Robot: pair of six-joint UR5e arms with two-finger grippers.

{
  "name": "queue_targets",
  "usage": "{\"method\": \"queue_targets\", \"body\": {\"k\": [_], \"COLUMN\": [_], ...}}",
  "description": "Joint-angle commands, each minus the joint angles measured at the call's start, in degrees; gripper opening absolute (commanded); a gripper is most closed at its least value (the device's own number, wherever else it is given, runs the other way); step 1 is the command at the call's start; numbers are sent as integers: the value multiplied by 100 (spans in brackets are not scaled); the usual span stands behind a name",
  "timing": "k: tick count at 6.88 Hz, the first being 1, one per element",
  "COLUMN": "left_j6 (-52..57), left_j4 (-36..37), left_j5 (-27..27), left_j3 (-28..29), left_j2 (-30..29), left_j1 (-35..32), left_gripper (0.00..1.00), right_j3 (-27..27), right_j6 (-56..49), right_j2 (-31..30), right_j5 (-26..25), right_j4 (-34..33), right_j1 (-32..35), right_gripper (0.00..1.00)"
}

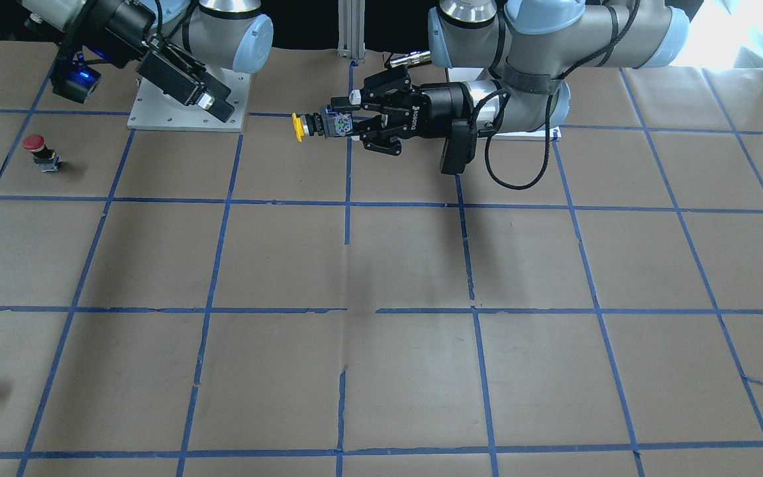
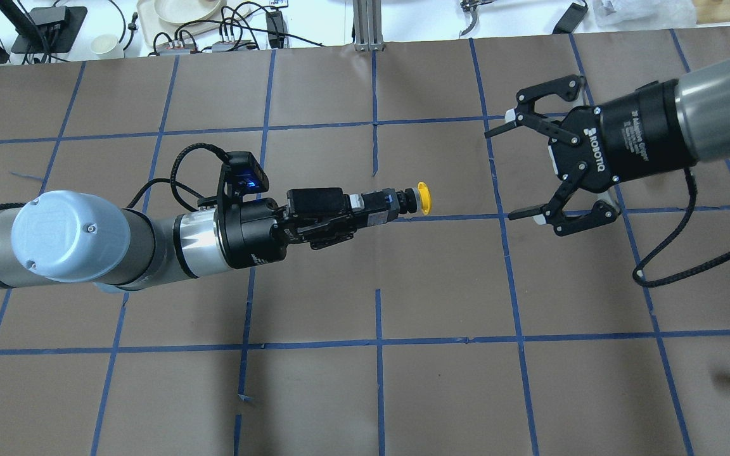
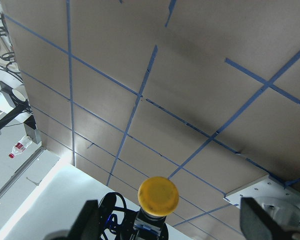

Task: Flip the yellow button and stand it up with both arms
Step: 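Advance the open right gripper onto the yellow cap held by the left gripper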

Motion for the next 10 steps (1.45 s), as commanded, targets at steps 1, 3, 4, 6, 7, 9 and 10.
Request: {"method": "queue_targets", "body": {"k": [1,3,4,6,7,9,10], "left_j6": [-45,-46,-46,-46,-46,-37,-37], "left_j4": [-169,-196,-196,-196,-196,-205,-196], "left_j5": [-216,-226,-226,-235,-235,-235,-235], "left_j3": [-14,-14,-14,-14,-14,-14,-23], "left_j2": [148,149,131,149,149,158,158], "left_j1": [-65,-92,-92,-92,-100,-92,-92], "left_gripper": [26,26,26,26,26,26,26], "right_j3": [294,355,347,259,259,259,259], "right_j6": [1,-26,9,114,298,308,308], "right_j2": [-14,152,380,479,496,479,470], "right_j5": [145,259,346,347,356,356,365], "right_j4": [-61,-313,-733,-817,-825,-782,-816], "right_j1": [178,405,650,820,829,829,829], "right_gripper": [99,99,99,99,96,78,59]}}
